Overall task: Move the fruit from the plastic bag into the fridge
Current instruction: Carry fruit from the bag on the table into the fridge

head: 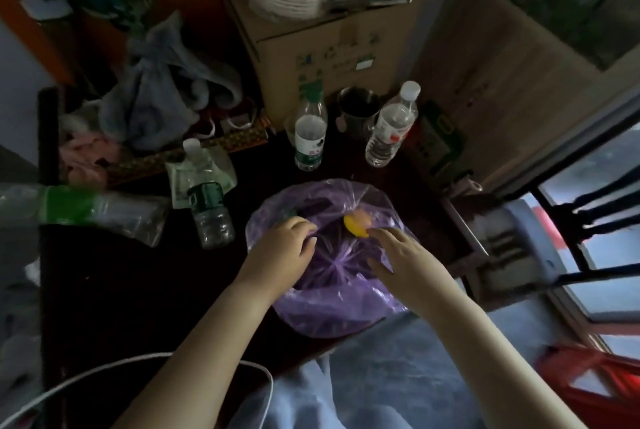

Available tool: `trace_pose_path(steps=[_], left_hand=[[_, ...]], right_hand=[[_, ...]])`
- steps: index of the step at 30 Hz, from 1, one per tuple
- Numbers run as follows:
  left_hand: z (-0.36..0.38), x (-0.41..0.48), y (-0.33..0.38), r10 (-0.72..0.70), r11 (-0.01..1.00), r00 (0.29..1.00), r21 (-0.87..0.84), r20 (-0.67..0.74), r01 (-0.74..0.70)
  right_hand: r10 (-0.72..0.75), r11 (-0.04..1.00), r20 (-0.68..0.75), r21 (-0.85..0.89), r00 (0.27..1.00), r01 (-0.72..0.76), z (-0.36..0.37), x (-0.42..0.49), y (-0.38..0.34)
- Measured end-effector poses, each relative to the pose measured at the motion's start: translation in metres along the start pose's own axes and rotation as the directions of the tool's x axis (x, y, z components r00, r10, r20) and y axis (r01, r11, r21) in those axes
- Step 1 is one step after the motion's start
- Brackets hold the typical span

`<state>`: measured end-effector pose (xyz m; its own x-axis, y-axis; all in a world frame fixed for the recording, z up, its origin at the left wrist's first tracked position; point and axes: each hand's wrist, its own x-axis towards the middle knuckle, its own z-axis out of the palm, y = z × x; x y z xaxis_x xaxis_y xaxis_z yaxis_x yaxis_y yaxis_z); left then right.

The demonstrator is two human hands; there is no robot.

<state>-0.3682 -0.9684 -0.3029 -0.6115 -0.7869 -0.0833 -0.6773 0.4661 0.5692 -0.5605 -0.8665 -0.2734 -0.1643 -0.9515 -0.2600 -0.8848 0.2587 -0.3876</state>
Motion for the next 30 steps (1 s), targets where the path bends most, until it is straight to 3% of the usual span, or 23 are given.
trace_pose_path(steps=[4, 10, 14, 20, 25, 30], left_hand=[[0.012, 0.037, -0.024, 0.01, 1.0, 0.997, -0.021, 0.073, -0.008], [0.033, 0.071, -0.049, 0.031, 0.999, 0.994, -0.041, 0.1, -0.027], [0.035, 0.078, -0.063, -0.01, 1.0, 0.998, -0.025, 0.066, 0.012], [0.038, 0.083, -0.079, -0.083, 0.996, 0.997, 0.038, 0.007, 0.083], [0.042, 0.084, -0.08, -0.139, 0.99, 0.99, 0.036, -0.013, 0.14], [0.047, 0.078, -0.08, -0.203, 0.979, 0.974, 0.054, 0.095, 0.199]], right_hand=[[0.101, 0.995, 0.075, 0.0, 0.992, -0.101, 0.021, 0.038, 0.002], [0.045, 0.999, 0.102, -0.022, 0.994, -0.043, 0.051, 0.072, 0.012], [-0.005, 1.0, 0.058, -0.023, 0.998, 0.007, 0.06, 0.085, 0.024], [0.074, 0.997, 0.006, -0.032, 0.997, -0.074, 0.057, 0.098, 0.033], [0.125, 0.988, 0.107, -0.106, 0.986, -0.114, 0.058, 0.108, 0.042], [0.148, 0.986, 0.145, -0.101, 0.978, -0.134, 0.065, 0.104, 0.041]])
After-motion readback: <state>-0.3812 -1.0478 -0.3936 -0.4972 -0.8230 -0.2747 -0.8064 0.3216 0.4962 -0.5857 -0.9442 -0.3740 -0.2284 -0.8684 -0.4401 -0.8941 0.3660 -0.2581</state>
